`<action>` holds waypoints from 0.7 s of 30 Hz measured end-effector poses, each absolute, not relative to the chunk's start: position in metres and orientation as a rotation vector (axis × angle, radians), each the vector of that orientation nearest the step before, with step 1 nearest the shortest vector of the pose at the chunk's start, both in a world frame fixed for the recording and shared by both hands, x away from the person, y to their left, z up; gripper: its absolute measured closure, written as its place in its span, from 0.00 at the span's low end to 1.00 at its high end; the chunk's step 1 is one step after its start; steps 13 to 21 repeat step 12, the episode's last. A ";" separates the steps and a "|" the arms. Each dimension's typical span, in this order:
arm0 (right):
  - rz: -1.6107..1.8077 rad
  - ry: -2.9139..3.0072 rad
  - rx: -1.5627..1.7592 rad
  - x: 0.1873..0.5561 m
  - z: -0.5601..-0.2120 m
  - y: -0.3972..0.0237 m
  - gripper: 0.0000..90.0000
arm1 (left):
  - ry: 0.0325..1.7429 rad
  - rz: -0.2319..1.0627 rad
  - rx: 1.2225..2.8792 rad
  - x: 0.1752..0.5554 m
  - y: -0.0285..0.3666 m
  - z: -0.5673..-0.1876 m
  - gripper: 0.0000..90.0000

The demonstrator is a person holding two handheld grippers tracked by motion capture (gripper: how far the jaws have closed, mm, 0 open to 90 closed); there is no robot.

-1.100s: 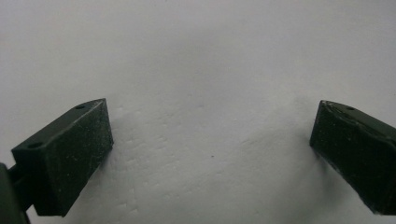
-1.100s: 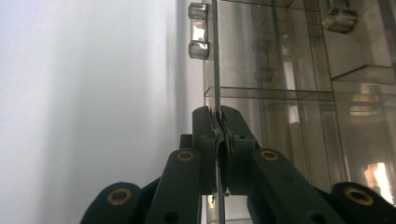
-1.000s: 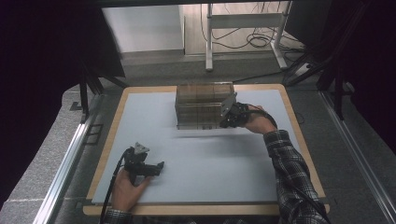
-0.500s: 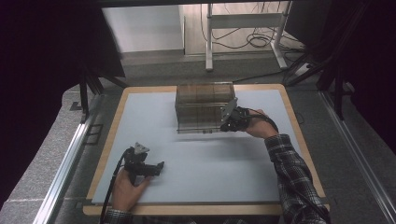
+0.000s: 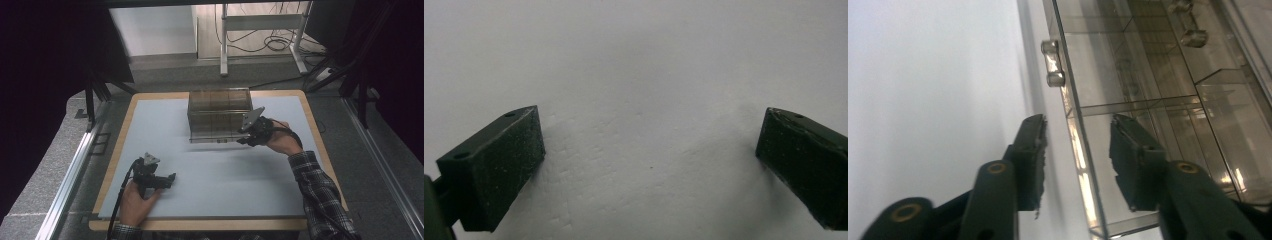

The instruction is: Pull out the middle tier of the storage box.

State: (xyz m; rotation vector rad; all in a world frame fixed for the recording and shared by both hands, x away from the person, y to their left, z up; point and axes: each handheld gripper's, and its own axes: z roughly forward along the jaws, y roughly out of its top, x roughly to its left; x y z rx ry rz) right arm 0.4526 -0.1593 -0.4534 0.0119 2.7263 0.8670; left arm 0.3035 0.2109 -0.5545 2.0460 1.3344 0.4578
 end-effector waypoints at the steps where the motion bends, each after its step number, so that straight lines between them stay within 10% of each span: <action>1: 0.882 2.719 0.024 0.450 -0.453 -0.161 0.60 | 1.334 0.458 2.046 0.304 0.211 -0.554 0.00; 21: 0.924 2.667 0.162 0.424 -0.461 -0.176 0.46 | 1.334 0.457 2.047 0.304 0.211 -0.554 0.00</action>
